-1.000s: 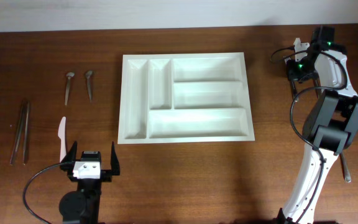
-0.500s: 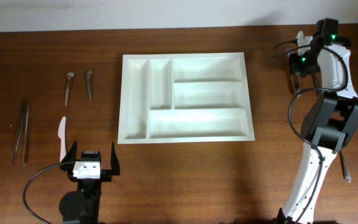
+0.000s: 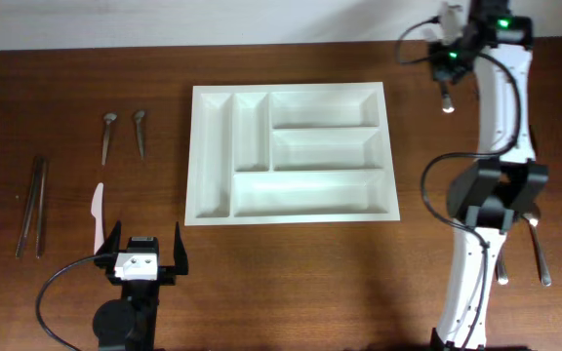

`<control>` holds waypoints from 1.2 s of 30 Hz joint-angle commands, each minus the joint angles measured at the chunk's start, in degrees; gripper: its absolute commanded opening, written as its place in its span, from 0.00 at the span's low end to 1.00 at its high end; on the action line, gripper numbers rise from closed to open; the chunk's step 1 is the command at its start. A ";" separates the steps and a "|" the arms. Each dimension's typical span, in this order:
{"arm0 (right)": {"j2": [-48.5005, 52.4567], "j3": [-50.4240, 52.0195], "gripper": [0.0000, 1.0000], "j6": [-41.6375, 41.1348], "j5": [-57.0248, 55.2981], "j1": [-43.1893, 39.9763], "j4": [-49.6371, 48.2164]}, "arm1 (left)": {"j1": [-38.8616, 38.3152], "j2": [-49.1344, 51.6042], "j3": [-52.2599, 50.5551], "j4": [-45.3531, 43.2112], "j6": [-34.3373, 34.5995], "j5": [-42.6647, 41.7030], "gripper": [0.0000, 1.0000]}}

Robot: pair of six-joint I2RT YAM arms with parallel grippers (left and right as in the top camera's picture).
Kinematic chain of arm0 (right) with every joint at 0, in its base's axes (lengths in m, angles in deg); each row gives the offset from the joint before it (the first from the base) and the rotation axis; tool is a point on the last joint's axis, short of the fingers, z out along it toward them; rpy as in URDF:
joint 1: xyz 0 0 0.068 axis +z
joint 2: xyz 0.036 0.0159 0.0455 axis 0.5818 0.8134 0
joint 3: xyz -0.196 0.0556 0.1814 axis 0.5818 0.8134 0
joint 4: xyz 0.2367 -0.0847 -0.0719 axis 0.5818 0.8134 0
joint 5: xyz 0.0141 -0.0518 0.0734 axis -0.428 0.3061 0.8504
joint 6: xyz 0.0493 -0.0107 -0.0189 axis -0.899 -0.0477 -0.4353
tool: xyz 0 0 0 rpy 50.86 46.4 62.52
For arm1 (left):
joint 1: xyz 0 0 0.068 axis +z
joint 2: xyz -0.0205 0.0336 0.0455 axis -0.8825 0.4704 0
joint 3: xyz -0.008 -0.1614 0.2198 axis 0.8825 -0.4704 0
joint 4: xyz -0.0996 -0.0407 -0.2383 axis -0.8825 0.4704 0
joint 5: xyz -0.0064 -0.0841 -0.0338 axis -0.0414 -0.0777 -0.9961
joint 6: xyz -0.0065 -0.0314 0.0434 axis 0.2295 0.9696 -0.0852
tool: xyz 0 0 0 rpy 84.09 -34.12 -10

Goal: Pack container
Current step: 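Carry the fork with the right gripper to the tray's long compartment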

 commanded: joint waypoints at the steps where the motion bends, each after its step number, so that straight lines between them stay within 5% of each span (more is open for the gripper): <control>1: -0.35 -2.05 0.04 3.56 1.46 3.76 0.61 | -0.24 -0.33 -0.31 0.00 -0.92 0.20 0.99; 19: -0.35 -2.03 0.04 25.46 4.61 19.23 13.49 | -0.24 -0.33 -0.31 0.00 -0.92 0.20 0.99; 36: -0.26 -2.03 0.04 42.95 4.61 21.18 20.31 | -0.24 -0.33 -0.31 0.00 -0.92 0.20 0.99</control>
